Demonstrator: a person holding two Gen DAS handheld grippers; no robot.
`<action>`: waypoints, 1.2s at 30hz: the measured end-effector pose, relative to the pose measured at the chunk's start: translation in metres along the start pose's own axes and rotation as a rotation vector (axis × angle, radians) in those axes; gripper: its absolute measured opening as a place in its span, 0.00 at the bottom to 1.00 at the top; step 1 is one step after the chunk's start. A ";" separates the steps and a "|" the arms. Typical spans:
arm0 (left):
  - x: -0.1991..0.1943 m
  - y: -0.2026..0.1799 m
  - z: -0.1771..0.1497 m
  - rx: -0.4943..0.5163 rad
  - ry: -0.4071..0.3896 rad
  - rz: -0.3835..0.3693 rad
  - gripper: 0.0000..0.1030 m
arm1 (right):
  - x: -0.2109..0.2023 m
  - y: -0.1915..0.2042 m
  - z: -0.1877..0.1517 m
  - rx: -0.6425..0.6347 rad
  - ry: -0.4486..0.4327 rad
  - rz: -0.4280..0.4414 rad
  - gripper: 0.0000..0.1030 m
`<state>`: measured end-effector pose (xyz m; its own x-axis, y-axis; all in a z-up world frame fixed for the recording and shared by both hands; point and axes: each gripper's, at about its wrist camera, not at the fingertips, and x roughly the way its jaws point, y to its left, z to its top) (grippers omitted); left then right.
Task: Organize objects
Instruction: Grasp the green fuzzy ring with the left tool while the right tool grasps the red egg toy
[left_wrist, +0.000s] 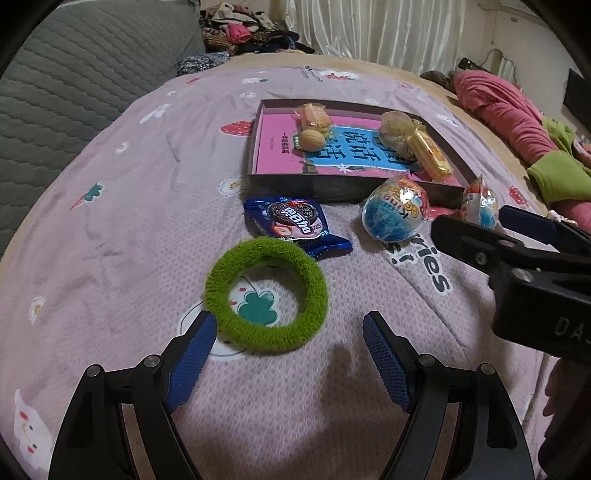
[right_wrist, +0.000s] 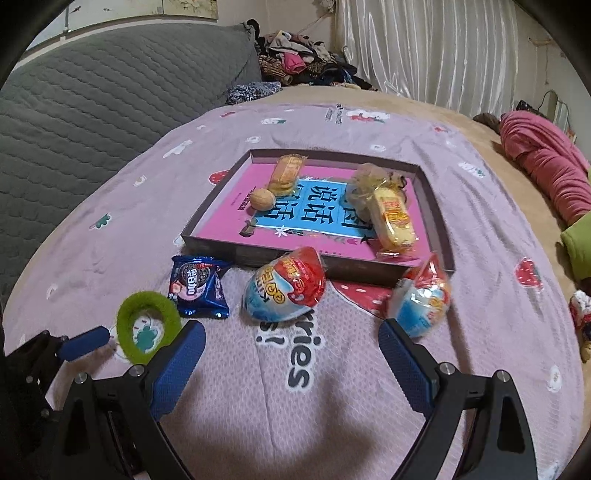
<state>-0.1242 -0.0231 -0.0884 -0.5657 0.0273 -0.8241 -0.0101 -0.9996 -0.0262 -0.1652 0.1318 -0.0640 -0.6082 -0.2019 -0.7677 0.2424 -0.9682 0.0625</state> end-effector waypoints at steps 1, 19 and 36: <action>0.002 0.000 0.000 0.000 0.002 0.000 0.80 | 0.006 0.000 0.002 0.004 0.006 0.002 0.92; 0.028 0.001 0.011 -0.007 -0.048 -0.013 0.80 | 0.078 -0.021 0.010 0.139 0.079 0.061 0.92; 0.043 0.002 0.009 -0.013 -0.043 -0.018 0.48 | 0.091 -0.010 0.014 0.116 0.052 0.120 0.60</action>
<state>-0.1556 -0.0236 -0.1191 -0.6002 0.0445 -0.7986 -0.0102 -0.9988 -0.0479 -0.2335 0.1208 -0.1251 -0.5394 -0.3123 -0.7820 0.2206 -0.9487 0.2266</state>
